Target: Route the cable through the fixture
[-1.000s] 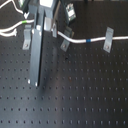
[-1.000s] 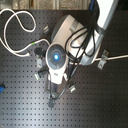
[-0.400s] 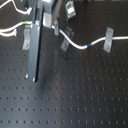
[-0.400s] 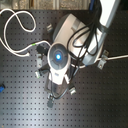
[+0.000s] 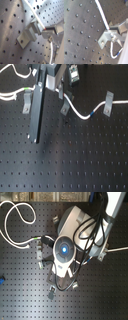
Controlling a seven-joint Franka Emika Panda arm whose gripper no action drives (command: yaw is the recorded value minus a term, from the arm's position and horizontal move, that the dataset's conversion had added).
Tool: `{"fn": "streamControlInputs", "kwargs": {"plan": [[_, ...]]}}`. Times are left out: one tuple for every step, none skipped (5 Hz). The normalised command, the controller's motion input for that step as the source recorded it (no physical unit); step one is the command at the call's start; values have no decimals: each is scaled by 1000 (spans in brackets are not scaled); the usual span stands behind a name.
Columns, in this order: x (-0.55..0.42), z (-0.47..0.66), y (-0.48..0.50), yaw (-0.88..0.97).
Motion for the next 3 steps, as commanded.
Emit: {"fn": "streamControlInputs", "kwargs": {"plan": [[-117,-123,-236,0],[-83,-180,-190,-3],[-168,-288,-122,0]]}}
